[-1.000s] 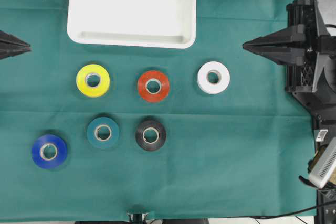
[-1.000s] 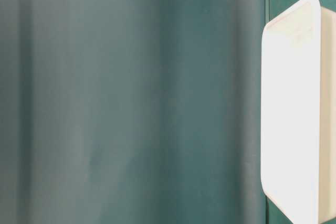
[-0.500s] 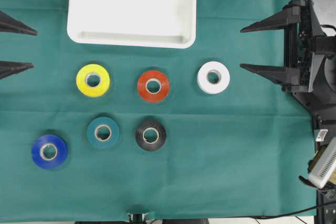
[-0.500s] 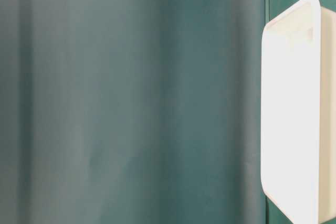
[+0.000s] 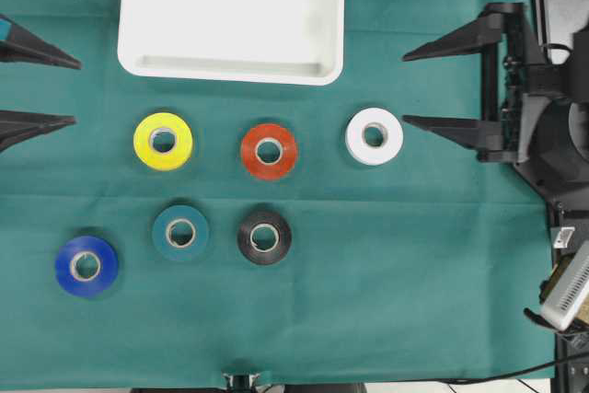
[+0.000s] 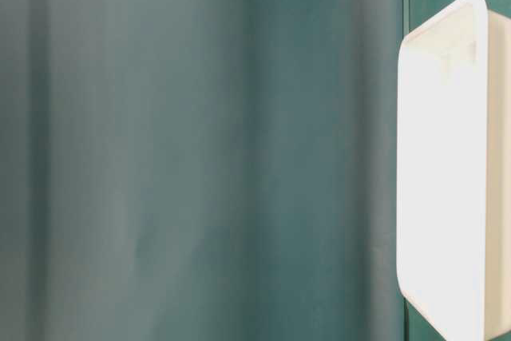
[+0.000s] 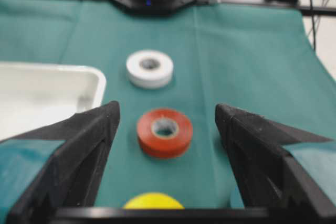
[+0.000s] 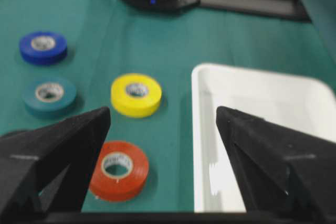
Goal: Put the tape alternately from left to right into the white case.
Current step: 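Move both grippers inward toward the tape rolls, then move the right gripper over the black tape roll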
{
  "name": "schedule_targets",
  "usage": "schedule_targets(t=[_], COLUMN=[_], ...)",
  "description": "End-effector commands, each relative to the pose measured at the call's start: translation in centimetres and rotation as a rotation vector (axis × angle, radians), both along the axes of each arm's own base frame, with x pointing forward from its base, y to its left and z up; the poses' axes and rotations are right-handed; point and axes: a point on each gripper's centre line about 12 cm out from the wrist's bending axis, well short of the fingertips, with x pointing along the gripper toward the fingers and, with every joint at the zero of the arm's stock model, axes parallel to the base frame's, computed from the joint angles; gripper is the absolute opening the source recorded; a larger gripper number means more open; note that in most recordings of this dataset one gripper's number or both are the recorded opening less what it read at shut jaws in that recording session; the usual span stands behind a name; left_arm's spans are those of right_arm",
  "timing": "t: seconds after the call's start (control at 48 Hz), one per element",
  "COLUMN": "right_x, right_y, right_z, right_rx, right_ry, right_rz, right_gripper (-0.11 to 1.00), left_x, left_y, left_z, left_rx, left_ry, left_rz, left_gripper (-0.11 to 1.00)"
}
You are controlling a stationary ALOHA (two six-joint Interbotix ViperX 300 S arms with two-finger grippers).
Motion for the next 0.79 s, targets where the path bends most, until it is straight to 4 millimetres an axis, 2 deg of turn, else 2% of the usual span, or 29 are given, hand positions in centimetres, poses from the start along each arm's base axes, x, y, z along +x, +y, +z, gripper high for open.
schedule_targets(t=[0.0,0.229,0.583,0.771], right_x=[1.1,3.0,5.9,7.5], right_y=[-0.1,-0.1,-0.1,-0.2], right_z=[0.7,0.0,-2.3,-3.5], right_rx=[0.003,0.047,0.077,0.076], right_ry=[0.014,0.12,0.293,0.371], right_rz=[-0.002,-0.012,-0.024,-0.027], right_gripper=[0.61,0.61,0.61,0.61], left_x=[0.8,2.1,5.0,5.9], left_y=[-0.1,-0.2,-0.4,-0.4], left_z=[0.5,-1.0,-3.2,-4.2], left_rx=[-0.019,-0.078,-0.072,-0.068], left_ry=[0.014,0.147,0.358,0.44], left_rz=[-0.001,0.009,0.015,0.017], left_gripper=[0.82,0.82,0.82,0.82])
